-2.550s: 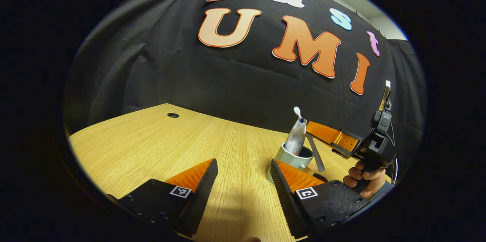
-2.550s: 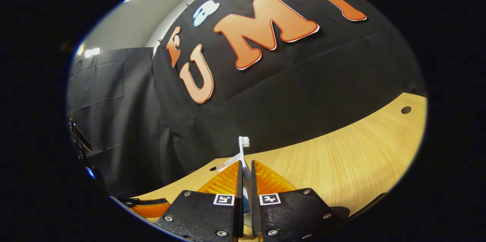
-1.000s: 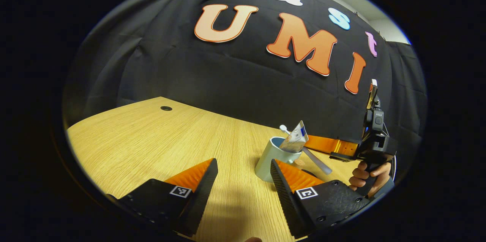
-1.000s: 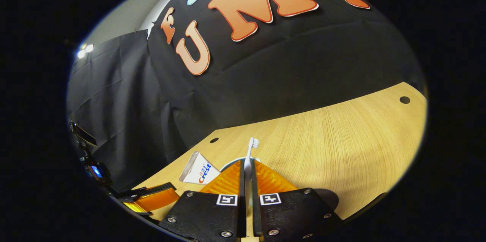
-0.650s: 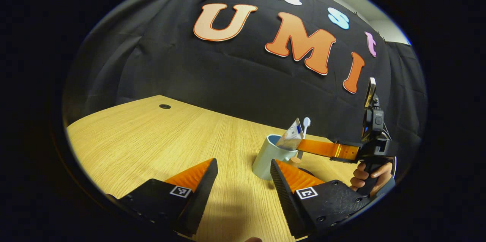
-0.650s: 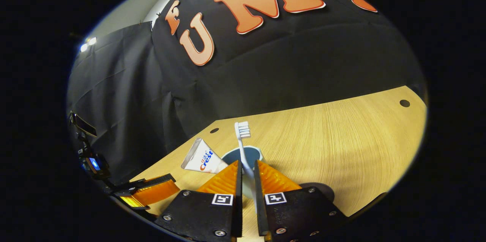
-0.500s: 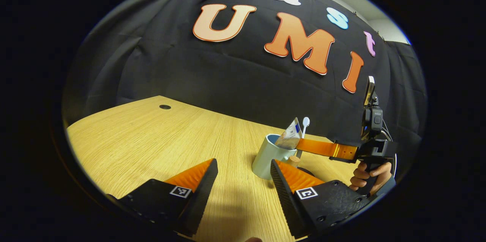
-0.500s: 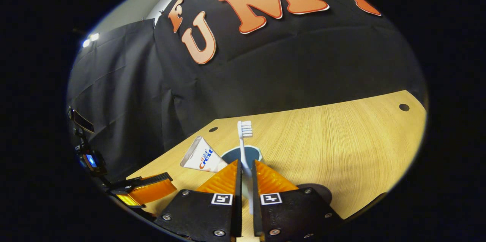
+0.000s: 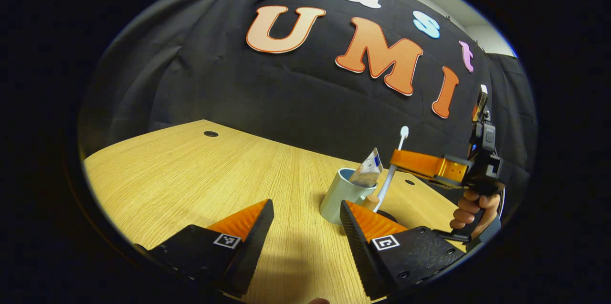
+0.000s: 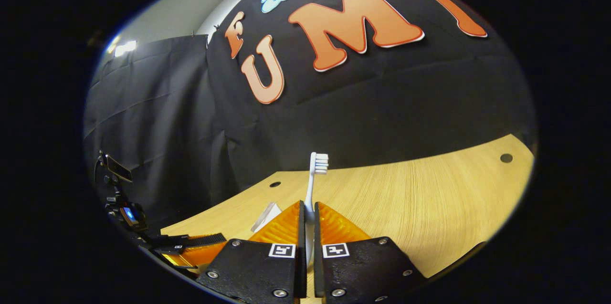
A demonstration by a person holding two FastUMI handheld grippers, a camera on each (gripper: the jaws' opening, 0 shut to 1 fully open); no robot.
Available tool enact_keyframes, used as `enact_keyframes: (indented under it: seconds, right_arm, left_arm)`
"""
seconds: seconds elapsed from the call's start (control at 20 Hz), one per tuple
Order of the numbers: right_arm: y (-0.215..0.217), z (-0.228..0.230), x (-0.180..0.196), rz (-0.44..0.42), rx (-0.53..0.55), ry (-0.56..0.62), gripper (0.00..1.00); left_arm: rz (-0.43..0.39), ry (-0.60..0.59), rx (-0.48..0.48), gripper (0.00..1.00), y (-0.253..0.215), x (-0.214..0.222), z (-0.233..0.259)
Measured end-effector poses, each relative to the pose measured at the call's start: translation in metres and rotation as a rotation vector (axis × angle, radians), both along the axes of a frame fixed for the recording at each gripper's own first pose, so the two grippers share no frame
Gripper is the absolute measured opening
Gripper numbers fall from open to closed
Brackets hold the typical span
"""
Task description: Put the toothbrush and toothpaste on the desktop into the cup, then pick up the cup and place it on the coaster on the desktop.
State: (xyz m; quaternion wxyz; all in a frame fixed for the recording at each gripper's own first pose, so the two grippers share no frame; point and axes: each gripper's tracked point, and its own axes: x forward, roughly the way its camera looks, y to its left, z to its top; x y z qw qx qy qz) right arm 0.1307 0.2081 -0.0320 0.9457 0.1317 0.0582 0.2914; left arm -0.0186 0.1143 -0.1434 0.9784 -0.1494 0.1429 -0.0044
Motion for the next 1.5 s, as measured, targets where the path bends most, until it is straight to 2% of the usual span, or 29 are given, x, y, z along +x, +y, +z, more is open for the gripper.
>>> enact_keyframes:
  seconds: [0.4,0.7,0.85,1.2,1.4,1.45,1.5]
  right_arm:
    - [0.002,0.051,0.026,-0.046,0.051,-0.122,0.06]
    - [0.015,0.022,0.04,-0.068,-0.036,-0.135,0.07]
    - [0.017,0.01,0.041,-0.084,-0.065,-0.143,0.07]
    - [0.025,-0.026,0.015,0.001,-0.214,-0.091,0.13]
    - [0.0,-0.018,-0.001,-0.011,-0.237,-0.099,0.36]
    - [-0.009,-0.014,-0.004,-0.021,-0.239,-0.106,0.49]
    - [-0.018,-0.007,-0.008,-0.034,-0.237,-0.119,0.54]
  left_arm:
    - [0.024,-0.003,0.022,0.84,0.013,-0.001,0.0]
    - [0.027,0.021,0.022,0.85,0.005,0.005,-0.004]
    - [-0.002,0.034,0.039,0.84,-0.013,0.011,-0.003]
    - [-0.088,0.059,0.172,0.84,-0.061,0.038,0.01]
    - [-0.127,0.095,0.207,0.84,-0.078,0.048,0.02]
    - [-0.133,0.117,0.218,0.84,-0.08,0.052,0.021]
    - [-0.144,0.143,0.235,0.84,-0.084,0.054,0.02]
